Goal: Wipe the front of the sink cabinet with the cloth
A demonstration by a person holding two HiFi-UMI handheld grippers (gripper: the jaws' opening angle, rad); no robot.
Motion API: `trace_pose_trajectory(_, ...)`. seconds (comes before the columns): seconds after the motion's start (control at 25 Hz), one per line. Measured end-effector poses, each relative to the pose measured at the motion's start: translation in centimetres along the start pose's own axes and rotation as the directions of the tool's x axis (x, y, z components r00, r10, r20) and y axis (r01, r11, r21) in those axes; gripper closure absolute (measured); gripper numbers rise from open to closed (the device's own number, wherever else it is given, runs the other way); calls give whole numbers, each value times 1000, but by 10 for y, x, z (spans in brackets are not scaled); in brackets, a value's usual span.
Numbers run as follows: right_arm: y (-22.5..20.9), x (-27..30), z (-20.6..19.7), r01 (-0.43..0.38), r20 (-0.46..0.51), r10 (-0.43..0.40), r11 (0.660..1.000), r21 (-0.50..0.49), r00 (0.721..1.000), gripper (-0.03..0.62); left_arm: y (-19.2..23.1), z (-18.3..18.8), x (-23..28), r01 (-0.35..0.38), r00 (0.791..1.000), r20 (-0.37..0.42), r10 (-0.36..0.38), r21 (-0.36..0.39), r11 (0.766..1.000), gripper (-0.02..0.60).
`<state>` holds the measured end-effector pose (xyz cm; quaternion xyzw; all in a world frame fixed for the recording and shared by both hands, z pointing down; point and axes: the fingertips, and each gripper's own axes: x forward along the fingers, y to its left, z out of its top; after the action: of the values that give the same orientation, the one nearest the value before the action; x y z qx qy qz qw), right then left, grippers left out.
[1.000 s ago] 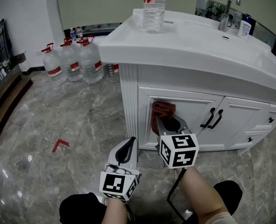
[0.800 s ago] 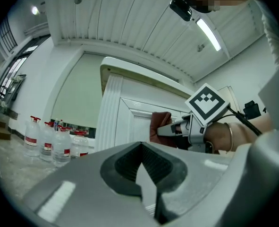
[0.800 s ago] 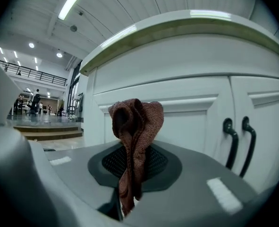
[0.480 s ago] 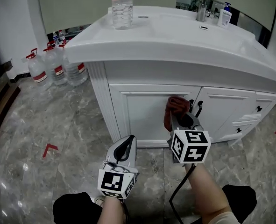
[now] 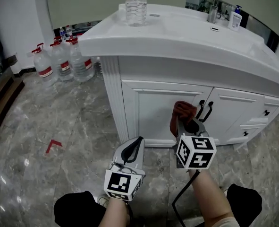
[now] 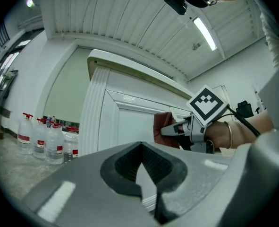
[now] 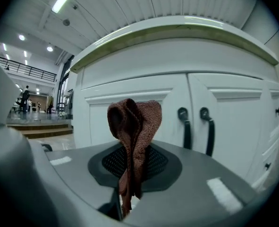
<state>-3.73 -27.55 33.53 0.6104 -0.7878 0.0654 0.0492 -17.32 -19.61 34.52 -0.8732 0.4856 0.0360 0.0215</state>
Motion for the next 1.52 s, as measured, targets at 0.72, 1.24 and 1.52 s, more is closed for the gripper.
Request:
trace_pose_trajectory(0.72,168,80,-79,-308,-120,317,947,88,941,511,90,-31,-56,-197,978,-68,196,-10,980,581)
trace_pose_trajectory(1.24,97,69,-75,-204,-125,218,972,115,968,510,57,-35,-22,-113,992,-67,110,-37,993,581)
trace_pose_trajectory(1.52,42,52,-78,-123,-128,129,991,55,983,510,28,-38,2,-61,996,-71,58,-39,997,581)
